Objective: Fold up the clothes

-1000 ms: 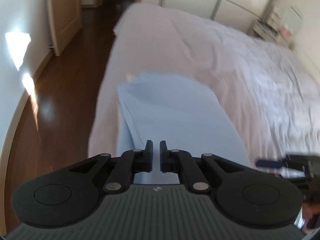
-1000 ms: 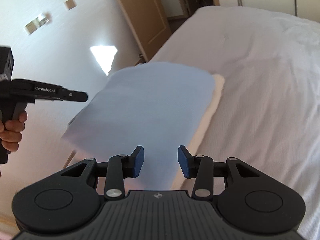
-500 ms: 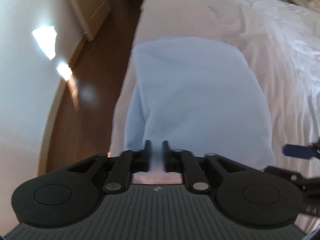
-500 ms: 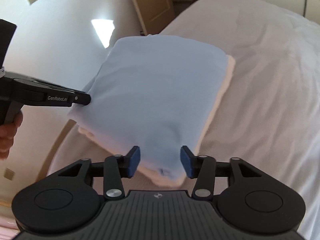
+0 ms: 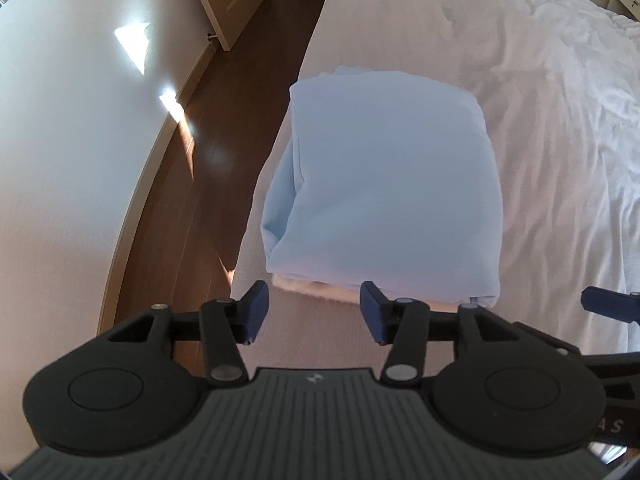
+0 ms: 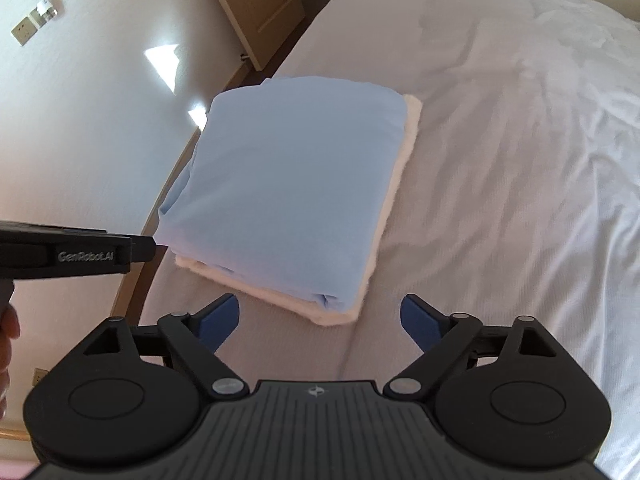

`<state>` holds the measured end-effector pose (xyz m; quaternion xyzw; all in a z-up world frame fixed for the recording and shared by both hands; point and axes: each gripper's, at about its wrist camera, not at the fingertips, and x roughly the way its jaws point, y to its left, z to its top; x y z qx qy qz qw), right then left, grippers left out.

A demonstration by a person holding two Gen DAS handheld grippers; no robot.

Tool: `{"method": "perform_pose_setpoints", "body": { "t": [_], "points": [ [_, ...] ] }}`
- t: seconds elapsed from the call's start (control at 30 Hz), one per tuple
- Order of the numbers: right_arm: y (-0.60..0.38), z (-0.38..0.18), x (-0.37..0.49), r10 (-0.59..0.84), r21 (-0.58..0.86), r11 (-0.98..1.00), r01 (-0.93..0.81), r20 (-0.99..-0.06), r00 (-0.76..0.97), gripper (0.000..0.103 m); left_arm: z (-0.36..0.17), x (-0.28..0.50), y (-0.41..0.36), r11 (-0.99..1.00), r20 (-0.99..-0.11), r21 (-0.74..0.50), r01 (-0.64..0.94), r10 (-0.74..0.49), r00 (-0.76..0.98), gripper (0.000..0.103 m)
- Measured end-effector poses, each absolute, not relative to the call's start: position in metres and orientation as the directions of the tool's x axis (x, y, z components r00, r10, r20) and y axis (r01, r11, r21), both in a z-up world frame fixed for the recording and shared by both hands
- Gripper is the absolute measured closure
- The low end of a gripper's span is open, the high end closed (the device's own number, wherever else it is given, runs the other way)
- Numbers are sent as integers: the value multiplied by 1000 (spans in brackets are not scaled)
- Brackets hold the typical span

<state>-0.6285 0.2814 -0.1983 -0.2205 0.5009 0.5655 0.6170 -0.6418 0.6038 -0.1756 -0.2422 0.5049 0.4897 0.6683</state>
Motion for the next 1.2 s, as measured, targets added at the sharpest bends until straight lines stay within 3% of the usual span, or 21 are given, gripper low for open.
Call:
{"method": "perform_pose_setpoints", "body": {
  "t": [0.2, 0.33, 0.5, 0.93, 1.2],
  "points": [
    [277, -196, -628, 452, 293, 281, -914, -880, -143, 6, -172, -638, 587, 431, -915, 179, -884, 404, 12, 52],
    [275, -199, -626, 427, 269, 297, -916, -896, -125, 5, -179, -635, 581, 446, -920, 188, -875, 393, 3, 38],
    [274, -203, -627, 402, 249, 303, -920, -909, -113, 4, -186, -636, 578, 454, -929, 164, -876, 369, 17, 38],
    [288, -195, -633, 370, 219, 298, -929, -924, -99, 2, -180, -643, 583, 451, -915, 143, -881, 399, 55, 12],
    [298, -192, -644, 345, 187, 281, -942, -935, -82, 2, -175, -658, 582, 412, -916, 111, -904, 396, 68, 7]
  ]
}}
